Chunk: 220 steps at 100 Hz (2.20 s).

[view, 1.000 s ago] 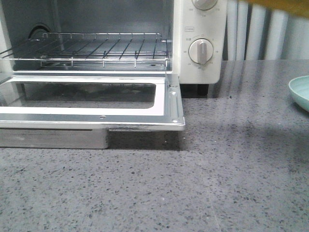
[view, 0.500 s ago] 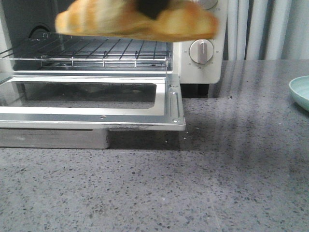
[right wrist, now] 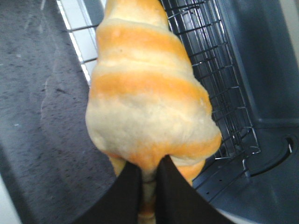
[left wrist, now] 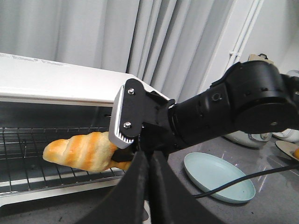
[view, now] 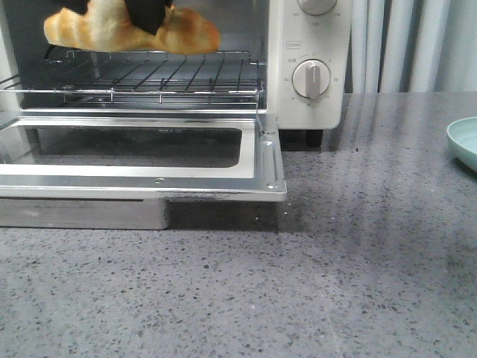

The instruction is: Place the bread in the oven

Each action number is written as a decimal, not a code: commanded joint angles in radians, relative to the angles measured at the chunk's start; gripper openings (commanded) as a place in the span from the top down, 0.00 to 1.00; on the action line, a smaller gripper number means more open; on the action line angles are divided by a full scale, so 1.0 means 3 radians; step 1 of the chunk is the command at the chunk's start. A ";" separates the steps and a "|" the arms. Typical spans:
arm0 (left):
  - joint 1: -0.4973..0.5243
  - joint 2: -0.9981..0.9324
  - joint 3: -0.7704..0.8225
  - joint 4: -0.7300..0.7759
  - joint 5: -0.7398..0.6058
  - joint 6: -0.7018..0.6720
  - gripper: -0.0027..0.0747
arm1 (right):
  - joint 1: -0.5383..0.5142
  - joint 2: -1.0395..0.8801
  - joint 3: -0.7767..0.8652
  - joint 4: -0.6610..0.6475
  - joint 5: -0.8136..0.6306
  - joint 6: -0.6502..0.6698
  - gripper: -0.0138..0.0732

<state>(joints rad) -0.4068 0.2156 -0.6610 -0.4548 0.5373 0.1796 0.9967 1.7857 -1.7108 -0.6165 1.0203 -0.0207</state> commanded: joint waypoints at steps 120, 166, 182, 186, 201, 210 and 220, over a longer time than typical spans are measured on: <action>0.0005 0.0050 -0.0088 0.0191 -0.0081 0.0005 0.99 | 0.0266 -0.0116 -0.0119 -0.0384 -0.0053 0.0069 0.33; 0.0536 -0.0719 0.0017 0.1367 0.0024 -0.0626 0.99 | 0.0647 -0.0577 -0.0119 -0.0197 0.0321 0.0208 0.33; 0.0987 -0.0820 0.0320 0.1644 -0.0058 -0.0626 0.99 | 0.0722 -0.0722 -0.0119 -0.0188 0.0433 0.0208 0.33; 0.1081 -0.0820 0.0412 0.1635 -0.0154 -0.0626 0.99 | 0.0741 -0.0749 -0.0119 -0.0188 0.0471 0.0208 0.33; 0.1387 -0.0820 0.0863 0.1432 -0.0610 -0.0626 0.99 | 0.0741 -0.0850 -0.0119 -0.0188 0.0766 0.0220 0.34; 0.1474 -0.0820 0.1118 0.1396 -0.0816 -0.0626 0.99 | 0.0741 -0.0907 -0.0119 -0.0188 0.0946 0.0297 0.41; 0.1442 -0.0812 0.1296 0.1412 -0.1136 -0.0545 0.99 | 0.0741 -0.1008 -0.0108 -0.0149 0.0953 0.0362 0.55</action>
<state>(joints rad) 0.0328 -0.0039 -0.2829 -0.0197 0.3668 0.0000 1.2192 1.5499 -1.7147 -0.6264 1.2446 0.0678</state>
